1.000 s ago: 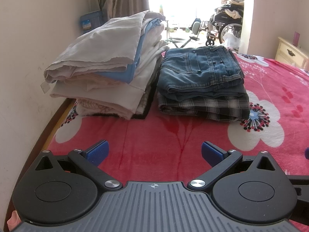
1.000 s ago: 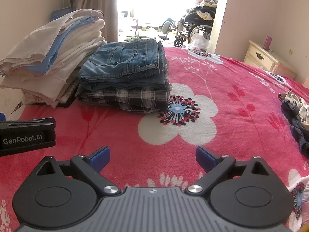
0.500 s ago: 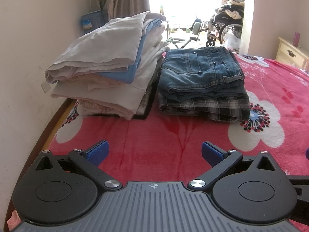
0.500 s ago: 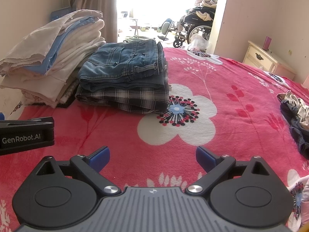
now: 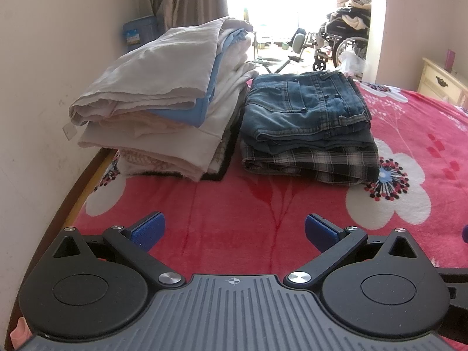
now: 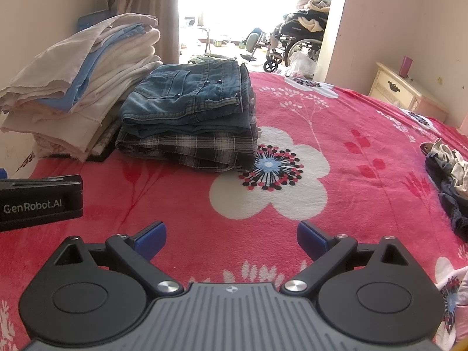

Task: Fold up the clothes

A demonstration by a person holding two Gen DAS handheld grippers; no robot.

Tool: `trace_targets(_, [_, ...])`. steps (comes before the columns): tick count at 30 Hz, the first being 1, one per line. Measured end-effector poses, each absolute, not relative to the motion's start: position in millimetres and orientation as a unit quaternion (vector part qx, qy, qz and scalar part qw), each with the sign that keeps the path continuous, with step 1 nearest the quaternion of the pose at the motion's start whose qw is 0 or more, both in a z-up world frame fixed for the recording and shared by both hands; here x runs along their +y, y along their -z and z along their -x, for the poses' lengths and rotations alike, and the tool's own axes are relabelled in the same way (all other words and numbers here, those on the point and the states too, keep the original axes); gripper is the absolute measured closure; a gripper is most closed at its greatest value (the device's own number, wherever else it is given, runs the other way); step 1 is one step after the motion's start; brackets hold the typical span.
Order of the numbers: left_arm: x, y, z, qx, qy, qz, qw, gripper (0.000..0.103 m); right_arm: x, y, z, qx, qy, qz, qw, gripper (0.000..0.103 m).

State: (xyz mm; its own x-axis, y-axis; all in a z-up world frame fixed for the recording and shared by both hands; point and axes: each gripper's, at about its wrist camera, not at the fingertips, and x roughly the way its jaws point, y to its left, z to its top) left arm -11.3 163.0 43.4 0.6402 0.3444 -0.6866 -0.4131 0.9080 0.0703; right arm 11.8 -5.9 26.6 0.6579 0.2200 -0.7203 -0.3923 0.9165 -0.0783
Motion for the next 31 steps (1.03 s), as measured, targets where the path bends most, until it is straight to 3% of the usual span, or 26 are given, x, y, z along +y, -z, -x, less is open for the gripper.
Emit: trace_targets(31, [163.3, -41.3, 11.9, 0.369, -0.212, 0.045, 0.904, 0.000, -3.8, -24.8, -10.3, 0.379, -0.169, 0.116, 0.902, 0.004])
